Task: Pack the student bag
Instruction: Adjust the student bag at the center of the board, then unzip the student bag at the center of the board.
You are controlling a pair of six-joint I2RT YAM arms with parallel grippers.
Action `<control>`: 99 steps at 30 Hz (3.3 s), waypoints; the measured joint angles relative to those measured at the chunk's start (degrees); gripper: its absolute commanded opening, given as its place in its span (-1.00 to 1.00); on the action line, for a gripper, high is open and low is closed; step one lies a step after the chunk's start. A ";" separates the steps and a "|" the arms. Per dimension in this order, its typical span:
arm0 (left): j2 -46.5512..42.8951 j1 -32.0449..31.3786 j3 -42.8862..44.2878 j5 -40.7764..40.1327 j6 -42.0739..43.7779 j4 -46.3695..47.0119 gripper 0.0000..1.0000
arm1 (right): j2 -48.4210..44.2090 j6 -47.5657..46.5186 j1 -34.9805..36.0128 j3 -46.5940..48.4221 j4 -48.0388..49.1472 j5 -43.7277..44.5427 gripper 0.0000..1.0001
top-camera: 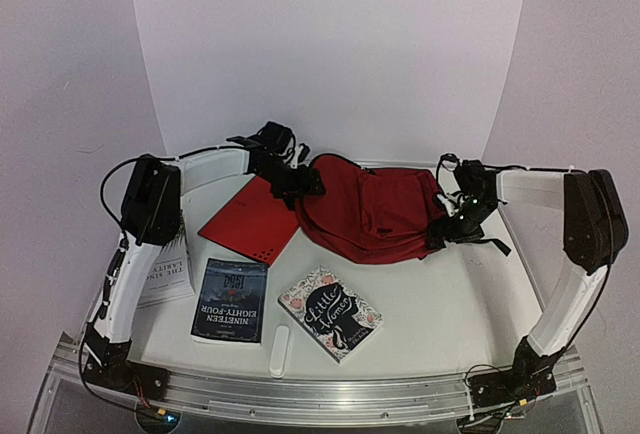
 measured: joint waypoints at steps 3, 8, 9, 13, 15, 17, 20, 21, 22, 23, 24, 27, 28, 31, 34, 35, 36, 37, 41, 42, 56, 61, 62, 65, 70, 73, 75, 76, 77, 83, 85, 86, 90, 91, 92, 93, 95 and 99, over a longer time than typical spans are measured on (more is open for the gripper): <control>1.85 -2.04 0.28 0.46 -1.03 -0.57 0.03 | 2.51 0.76 0.00 0.47 -0.23 -0.98 0.96; 1.98 -2.44 0.27 1.09 -2.90 -0.46 -0.68 | 6.47 1.75 0.00 2.74 -0.64 -1.78 0.97; 1.93 -2.40 0.26 1.26 -2.91 -0.35 -0.81 | 7.06 1.97 0.00 3.36 -0.84 -1.81 0.97; 1.13 -2.41 0.20 1.70 -3.94 -0.32 -1.00 | 8.98 2.62 -0.20 6.15 -1.33 -1.81 0.96; 0.20 -2.71 0.19 2.26 -4.56 -0.35 -0.99 | 9.47 2.85 -0.52 7.52 -1.52 -1.82 0.96; -0.97 -3.19 0.19 3.15 -5.16 -0.31 -1.00 | 9.64 3.07 -1.18 9.05 -1.68 -1.81 0.96; -2.96 -4.30 0.19 4.26 -6.34 0.14 -1.00 | 9.99 3.39 -2.88 11.66 -1.80 -1.78 0.96; -3.65 -4.74 0.19 4.60 -6.88 0.39 -1.00 | 10.16 3.46 -3.53 12.57 -1.77 -1.65 0.96; -4.40 -5.23 0.19 4.98 -7.55 0.71 -1.00 | 10.36 3.49 -4.21 13.52 -1.76 -1.42 0.96; -5.25 -5.81 0.19 5.64 -8.71 1.26 -1.00 | 10.58 3.49 -4.79 14.43 -1.81 -1.17 0.96; -6.06 -6.39 0.19 6.37 -9.86 2.02 -0.99 | 10.79 3.49 -5.21 15.25 -1.80 -0.98 0.96; -8.72 -8.25 -0.26 7.81 -13.10 4.37 -0.97 | 11.71 3.47 -6.49 17.91 -1.74 -0.21 0.96; -9.86 -8.96 -1.26 7.90 -13.87 5.59 -0.95 | 12.06 3.47 -6.68 18.76 -1.89 -0.07 0.96; -13.45 -12.04 -4.98 7.87 -16.05 8.26 -0.90 | 13.08 3.45 -6.69 21.06 -1.75 0.23 0.96; -15.16 -16.06 -8.68 7.45 -17.40 10.32 -0.86 | 13.82 3.45 -6.60 22.05 -1.65 0.20 0.96; -15.18 -17.60 -9.61 7.35 -17.56 10.63 -0.82 | 14.02 3.45 -6.60 22.09 -1.58 0.20 0.96; -15.16 -19.14 -10.61 7.21 -17.68 10.86 -0.73 | 14.22 3.43 -6.62 22.09 -1.65 0.18 0.96; -15.04 -20.84 -11.72 6.92 -17.68 10.86 -0.60 | 14.45 3.43 -6.64 22.09 -1.66 0.16 0.96; -13.41 -27.10 -13.36 5.84 -16.98 8.58 0.12 | 15.53 3.40 -6.64 22.04 -1.63 -1.00 0.97; -13.17 -28.42 -13.85 5.65 -16.74 7.99 0.27 | 15.75 3.36 -6.64 21.96 -1.62 -1.40 0.96; -23.76 -27.95 -24.62 3.48 -11.26 5.55 0.66 | 10.99 -0.85 -6.62 21.61 -3.59 -4.01 0.97; -35.00 -20.56 -35.33 4.48 -13.01 9.70 0.48 | 3.30 -1.97 -6.13 22.95 -6.59 -8.58 0.96; -36.76 -17.94 -37.25 4.26 -13.44 10.41 0.45 | 2.35 -1.93 -5.74 23.31 -6.85 -9.70 0.96; -38.69 -12.03 -39.30 1.81 -13.08 10.24 0.32 | 0.41 -1.79 -2.39 24.43 -7.71 -12.95 0.89; -36.97 -10.69 -39.26 -0.70 -11.11 8.87 0.10 | 0.25 -1.46 7.99 24.95 -9.12 -19.26 0.59; -34.38 -11.88 -39.38 -0.63 -10.52 8.99 -0.03 | 0.33 -1.50 13.92 23.99 -9.42 -26.02 0.39; -32.65 -12.37 -40.55 -0.22 -10.29 9.58 -0.16 | 0.42 -2.05 17.33 22.11 -9.49 -29.05 0.28; -31.89 -12.43 -41.51 -0.03 -10.33 9.75 -0.21 | 0.66 -2.34 18.78 21.20 -9.71 -29.80 0.24; -31.27 -12.44 -42.52 0.19 -10.68 10.04 -0.26 | 1.11 -2.72 20.35 20.27 -9.94 -30.31 0.22; -28.06 -13.20 -49.47 0.27 -11.82 11.65 -0.36 | 4.94 -2.03 25.90 15.95 -9.48 -32.44 0.15; -27.39 -14.13 -50.37 -0.08 -12.04 12.40 -0.34 | 5.05 -0.99 26.73 13.64 -7.91 -32.80 0.09; -27.14 -14.56 -50.57 -0.23 -12.26 12.69 -0.33 | 5.08 -0.61 27.25 12.45 -7.12 -32.85 0.06; -27.05 -15.13 -51.00 -0.24 -12.98 13.64 -0.24 | 6.18 -0.05 29.89 8.68 -4.58 -31.79 -0.05; -27.12 -15.10 -51.00 -0.29 -12.93 13.64 -0.21 | 7.07 -0.12 30.41 8.02 -4.05 -31.26 -0.06; -27.26 -15.00 -51.02 -0.41 -12.95 13.62 -0.18 | 7.93 -0.16 30.84 7.43 -3.48 -30.77 -0.06; -27.62 -14.84 -51.02 -0.61 -12.95 13.56 -0.14 | 9.17 -0.35 31.16 6.42 -2.27 -30.22 -0.06; -29.01 -14.43 -51.18 -0.91 -12.80 13.52 -0.09 | 10.02 -0.53 31.28 5.35 -0.89 -30.08 -0.06; -34.18 -10.58 -51.59 -2.02 -12.98 13.92 -0.09 | 10.01 -0.64 30.97 3.66 1.54 -31.49 -0.06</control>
